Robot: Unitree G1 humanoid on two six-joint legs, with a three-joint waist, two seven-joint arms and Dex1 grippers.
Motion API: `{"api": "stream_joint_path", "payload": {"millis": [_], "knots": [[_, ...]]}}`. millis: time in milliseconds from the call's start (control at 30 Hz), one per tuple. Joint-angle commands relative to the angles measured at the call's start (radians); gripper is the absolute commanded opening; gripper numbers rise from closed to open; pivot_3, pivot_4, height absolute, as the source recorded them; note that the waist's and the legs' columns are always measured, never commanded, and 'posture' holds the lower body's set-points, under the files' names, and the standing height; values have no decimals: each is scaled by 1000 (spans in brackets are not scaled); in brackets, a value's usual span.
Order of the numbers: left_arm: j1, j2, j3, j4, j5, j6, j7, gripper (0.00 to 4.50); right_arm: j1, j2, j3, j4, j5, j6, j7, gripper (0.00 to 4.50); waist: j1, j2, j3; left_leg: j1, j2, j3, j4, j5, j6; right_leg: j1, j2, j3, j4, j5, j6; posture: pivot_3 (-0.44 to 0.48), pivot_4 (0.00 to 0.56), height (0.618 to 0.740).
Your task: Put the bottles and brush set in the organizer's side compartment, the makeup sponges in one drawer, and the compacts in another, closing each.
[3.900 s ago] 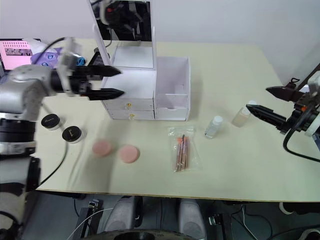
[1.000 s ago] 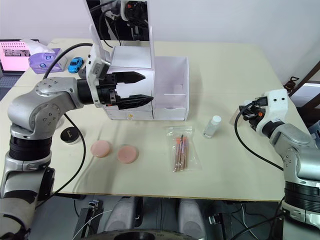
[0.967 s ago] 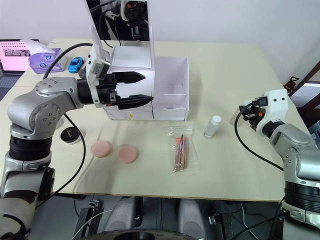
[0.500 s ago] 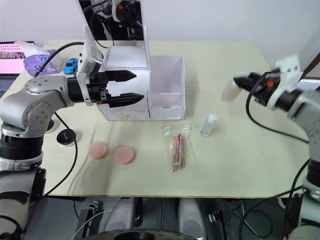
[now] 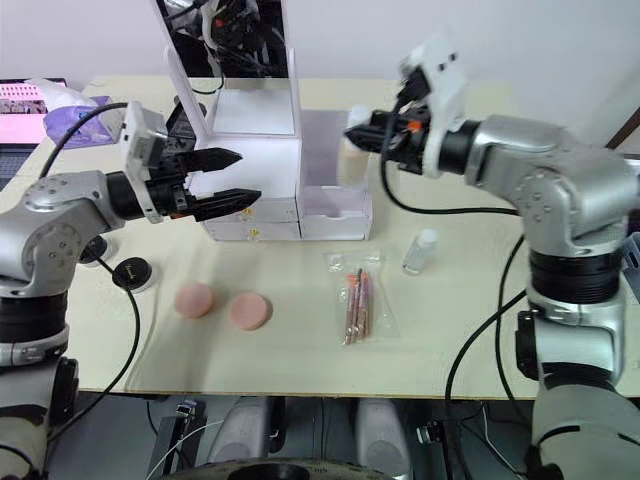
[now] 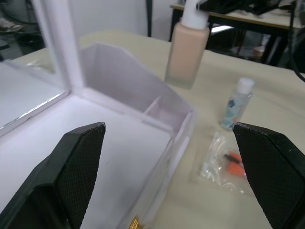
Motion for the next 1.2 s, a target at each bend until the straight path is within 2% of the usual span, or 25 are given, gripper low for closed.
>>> {"api": "stream_joint_path", "payload": {"millis": [33,233,467,833,900,933,1100,1200], "knots": [[10,14,38,-53,-22,-10,9,4500,-14,25,-1,-13,-32,-21,-23,724,1,0,0,-1,0,0,0,0,0,0,0,0,0,0,0,0,150,729],[20,18,43,-63,-22,-12,18,4500,21,72,33,50,-126,-79,-64,724,-3,0,0,-1,0,-1,2,0,0,0,0,0,1,0,0,0,150,729],[9,23,26,-41,1,-16,9,4500,138,134,41,59,-177,-129,-76,724,-4,0,0,-1,0,-1,1,0,0,0,1,0,1,0,0,0,150,729],[-23,11,-5,-13,9,-39,-10,4500,179,142,89,58,-289,-185,-76,724,-4,0,0,0,0,-1,1,0,0,0,1,1,2,0,0,0,150,729],[-26,13,-11,-7,11,-46,-13,4500,183,145,87,49,-291,-180,-75,1740,-4,0,0,0,0,-1,1,0,0,0,1,1,2,0,0,0,150,729],[-27,13,-15,-5,11,-49,-15,4500,184,146,84,41,-289,-175,-74,1948,-4,0,0,0,0,-1,1,0,0,0,1,1,2,0,0,0,150,729],[-34,6,-27,5,15,-63,-30,4500,175,133,45,-2,-263,-140,-67,4474,-4,0,0,0,0,-1,1,0,0,0,1,1,2,0,0,0,150,729],[-40,0,-29,16,15,-74,-43,4500,174,111,12,-47,-242,-119,-52,4474,-3,0,0,0,0,-1,2,0,0,0,1,1,2,0,0,0,150,729]]}}
